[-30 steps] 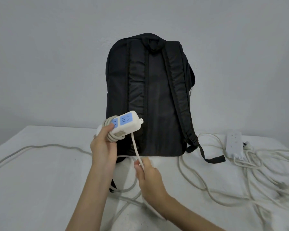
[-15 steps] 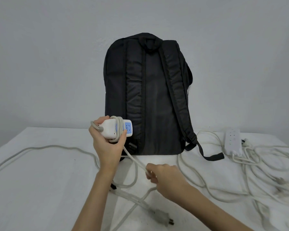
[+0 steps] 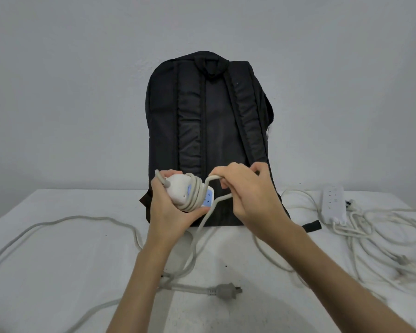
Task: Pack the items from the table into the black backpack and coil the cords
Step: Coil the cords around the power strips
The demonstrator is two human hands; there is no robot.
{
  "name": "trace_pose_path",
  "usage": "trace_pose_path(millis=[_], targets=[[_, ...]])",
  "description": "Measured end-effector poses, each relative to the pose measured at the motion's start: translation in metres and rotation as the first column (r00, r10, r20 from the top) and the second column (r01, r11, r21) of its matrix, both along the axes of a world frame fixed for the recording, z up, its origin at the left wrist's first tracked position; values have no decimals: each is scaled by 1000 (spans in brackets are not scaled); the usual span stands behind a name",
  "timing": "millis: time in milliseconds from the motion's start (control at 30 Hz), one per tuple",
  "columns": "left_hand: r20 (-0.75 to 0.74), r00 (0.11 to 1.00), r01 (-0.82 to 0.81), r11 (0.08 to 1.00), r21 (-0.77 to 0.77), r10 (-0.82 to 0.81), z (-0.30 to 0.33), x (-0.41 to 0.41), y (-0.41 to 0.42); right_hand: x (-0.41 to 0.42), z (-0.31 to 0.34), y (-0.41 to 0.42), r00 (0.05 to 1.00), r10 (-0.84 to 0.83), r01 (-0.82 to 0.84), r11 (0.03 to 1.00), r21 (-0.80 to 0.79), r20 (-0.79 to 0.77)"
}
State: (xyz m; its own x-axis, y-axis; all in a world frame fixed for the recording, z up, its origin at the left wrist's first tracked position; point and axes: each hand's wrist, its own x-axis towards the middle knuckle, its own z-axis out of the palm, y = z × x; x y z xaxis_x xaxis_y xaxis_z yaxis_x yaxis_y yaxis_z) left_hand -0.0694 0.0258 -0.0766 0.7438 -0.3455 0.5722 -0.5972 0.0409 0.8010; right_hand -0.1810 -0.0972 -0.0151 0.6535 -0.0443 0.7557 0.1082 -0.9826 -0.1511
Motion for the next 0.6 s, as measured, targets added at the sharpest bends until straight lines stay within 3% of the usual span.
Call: trace_pose_path(millis=[167, 300, 400, 433, 500, 567, 600], targets=[[-22, 993, -118, 991, -65, 117, 3, 0, 5, -9, 7, -7, 998, 1, -3, 1000, 31, 56], [-58, 973, -227, 968, -110, 222, 13, 0, 11, 2, -7, -21, 972, -233, 227, 967, -116, -36], [-76, 957, -287, 952, -105, 280, 17, 5, 16, 8, -23, -40, 939, -340, 337, 940, -62, -48], [-89, 952, -301, 948, -105, 293, 17, 8, 19, 7, -24, -46, 949, -313, 314, 949, 25, -48], [-115, 945, -316, 944, -92, 305, 15, 13, 21, 3, -18, -54, 988, -148, 153, 902, 403, -44], [-141, 942, -317, 946, -71, 305, 13, 17, 21, 0, -11, -58, 999, 31, -8, 683, 730, -17], [-154, 941, -315, 947, -62, 303, 12, 18, 20, 1, -10, -62, 998, 69, -48, 643, 765, 5]])
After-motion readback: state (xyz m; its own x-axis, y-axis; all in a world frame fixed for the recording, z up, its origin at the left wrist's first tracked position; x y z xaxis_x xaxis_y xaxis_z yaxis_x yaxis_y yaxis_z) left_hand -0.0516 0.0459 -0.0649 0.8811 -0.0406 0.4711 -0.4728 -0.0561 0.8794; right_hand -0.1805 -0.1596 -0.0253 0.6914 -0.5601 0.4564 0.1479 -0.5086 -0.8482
